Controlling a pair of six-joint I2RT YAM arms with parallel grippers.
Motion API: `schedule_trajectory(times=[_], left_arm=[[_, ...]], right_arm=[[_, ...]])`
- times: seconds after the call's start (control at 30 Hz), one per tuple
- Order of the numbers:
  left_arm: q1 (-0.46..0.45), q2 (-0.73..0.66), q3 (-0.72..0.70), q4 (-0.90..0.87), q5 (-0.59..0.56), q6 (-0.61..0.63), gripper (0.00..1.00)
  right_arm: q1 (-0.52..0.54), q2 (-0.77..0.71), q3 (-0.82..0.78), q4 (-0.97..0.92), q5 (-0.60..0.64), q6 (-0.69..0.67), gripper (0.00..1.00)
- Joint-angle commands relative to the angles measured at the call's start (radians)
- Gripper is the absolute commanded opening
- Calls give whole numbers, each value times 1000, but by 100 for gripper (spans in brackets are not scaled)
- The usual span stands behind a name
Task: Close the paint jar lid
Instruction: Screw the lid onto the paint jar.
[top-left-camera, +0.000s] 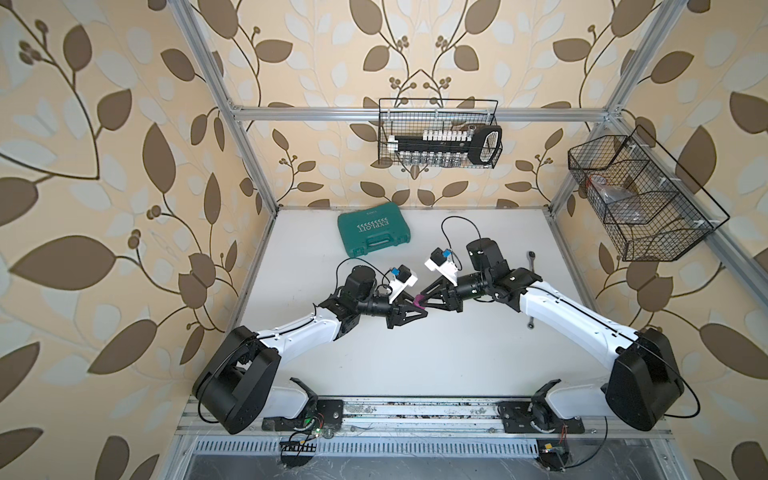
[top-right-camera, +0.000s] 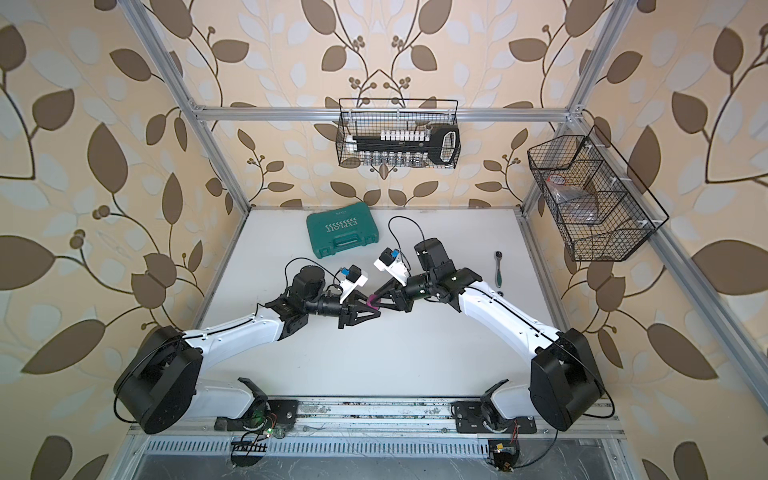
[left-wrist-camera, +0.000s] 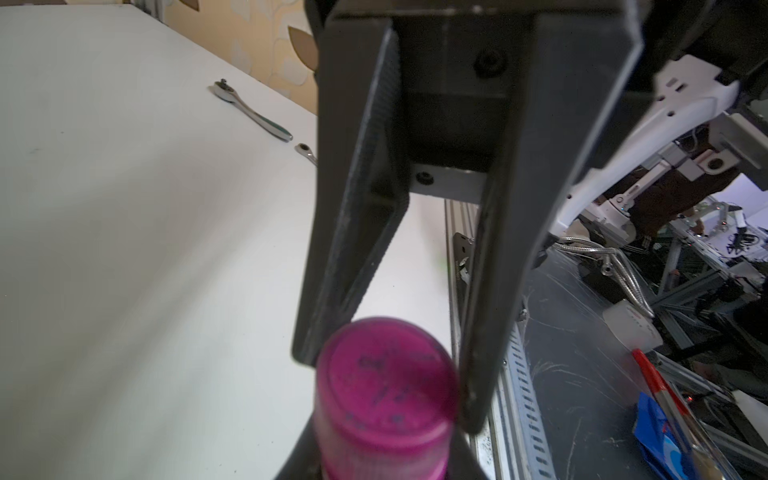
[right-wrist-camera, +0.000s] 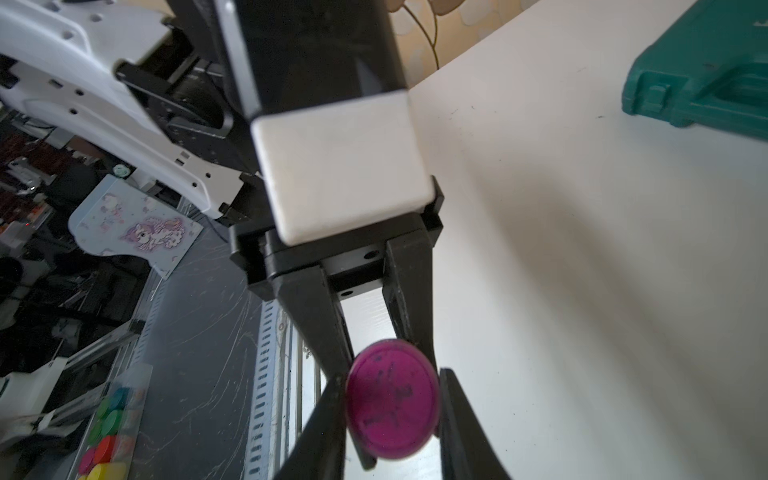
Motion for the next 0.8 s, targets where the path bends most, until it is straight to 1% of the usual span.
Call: schedule_trajectory(times=[0.0,0.07,0.2,0.3,0.37,0.4,0.47,0.53,0.6,0.67,0.77], left_arm=[[-18,47,68,113,-136,20,0],[-18,73,73,157,-197,23,0],[-18,180,98,256,-295,41,0],[-17,242,133,312,-307,42,0],[-17,276,154,331,-302,42,0],[-15,290,163,335,-297,43,0],[-14,304,169,332,-294,48,0],[1,311,158,339,-281,44,0],[24,303,126,376,-262,17,0],[48,290,102,403,-228,-9,0],[61,260,88,369,-166,1,0]], right_arm=[[81,65,8,135,142,173,18],[108,112,36,154,228,263,15],[149,246,116,161,384,433,15],[153,353,187,156,456,503,17],[153,412,241,139,467,531,18],[152,430,263,130,471,534,21],[150,424,273,127,480,533,23],[117,378,247,126,484,531,31],[59,309,205,120,457,517,42],[3,245,178,87,410,470,48],[-71,159,173,-9,333,354,55]])
